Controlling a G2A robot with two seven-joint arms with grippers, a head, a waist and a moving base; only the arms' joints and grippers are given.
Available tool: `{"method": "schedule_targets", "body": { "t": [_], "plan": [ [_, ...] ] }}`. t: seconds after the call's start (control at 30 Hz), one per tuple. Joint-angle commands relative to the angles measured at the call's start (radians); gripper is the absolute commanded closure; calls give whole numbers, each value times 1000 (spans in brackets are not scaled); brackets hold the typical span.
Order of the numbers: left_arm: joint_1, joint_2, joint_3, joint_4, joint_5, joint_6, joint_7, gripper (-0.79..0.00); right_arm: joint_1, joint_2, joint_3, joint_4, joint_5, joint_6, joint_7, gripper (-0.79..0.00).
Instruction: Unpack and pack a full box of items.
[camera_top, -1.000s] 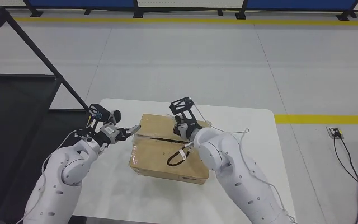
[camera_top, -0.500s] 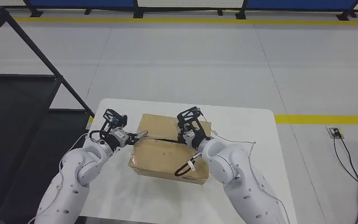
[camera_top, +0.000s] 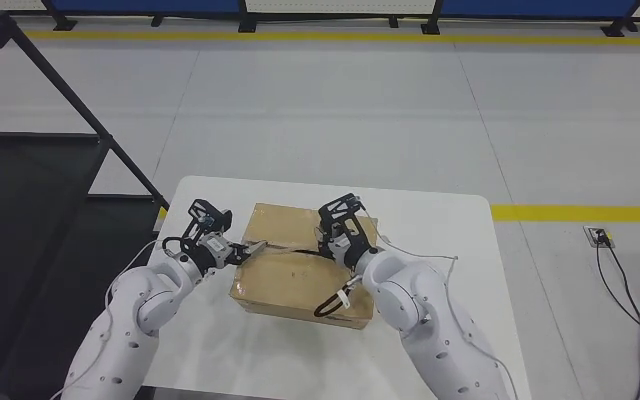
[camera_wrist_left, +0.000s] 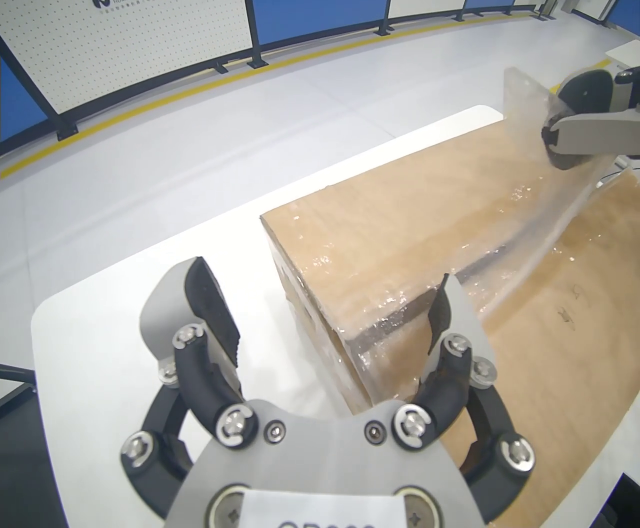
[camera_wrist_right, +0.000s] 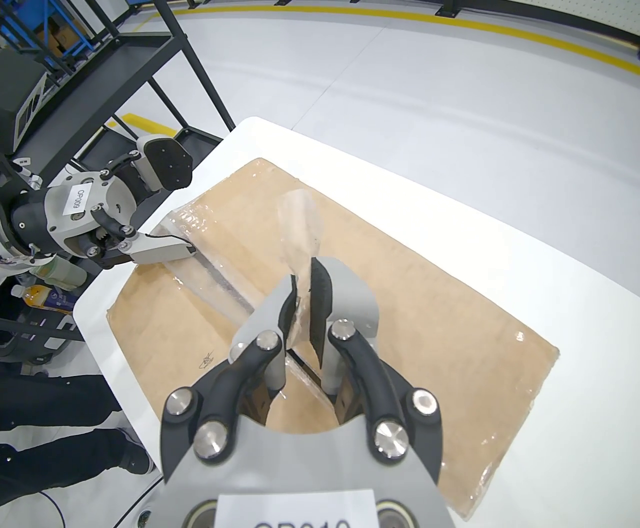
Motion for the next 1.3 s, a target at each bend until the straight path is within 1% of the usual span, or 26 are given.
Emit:
{"method": "schedule_targets", "body": {
  "t": [0.0, 0.03, 0.13, 0.47, 0.57, 0.63, 0.77, 0.8, 0.87, 1.0, 1.13, 1.27],
  "plan": [
    [1, 0, 3, 0, 5, 6, 0, -785, -1, 0, -1, 1, 0, 0, -5, -320],
    [1, -1, 5, 1, 6, 8, 2, -785, -1, 0, -1, 1, -1, 0, -7, -339],
    [1, -1, 9, 3, 9, 13, 3, -785, -3, 0, 0, 0, -2, 3, -10, -339],
    [7, -3, 1, -13, -17, 31, 27, -785, -38, 5, 19, -47, -4, -5, -37, -388],
    [10, -2, -4, -18, -23, 34, 26, -785, -59, 8, 33, -73, 5, -14, -66, -477],
    [12, -2, -6, -22, -26, 39, 28, -785, -77, 10, 44, -92, 15, -15, -91, -591],
    [14, -3, -3, -27, -29, 43, 29, -785, -104, 13, 73, -131, 45, -13, -110, -665],
    [14, -3, -2, -27, -28, 44, 28, -785, -108, 14, 81, -139, 54, -14, -113, -711],
    [14, -4, 1, -28, -29, 45, 27, -785, -114, 17, 95, -150, 68, -16, -105, -705],
    [12, -4, 5, -27, -28, 42, 28, -785, -123, 18, 109, -163, 109, -25, -106, -785],
    [8, -6, 5, -25, -37, 53, 32, -785, -109, 17, 111, -148, 157, -21, -104, -785],
    [-9, -12, 16, -22, -54, 108, 23, -785, -67, 11, 109, -97, 243, -14, -84, -785]
  ]
}}
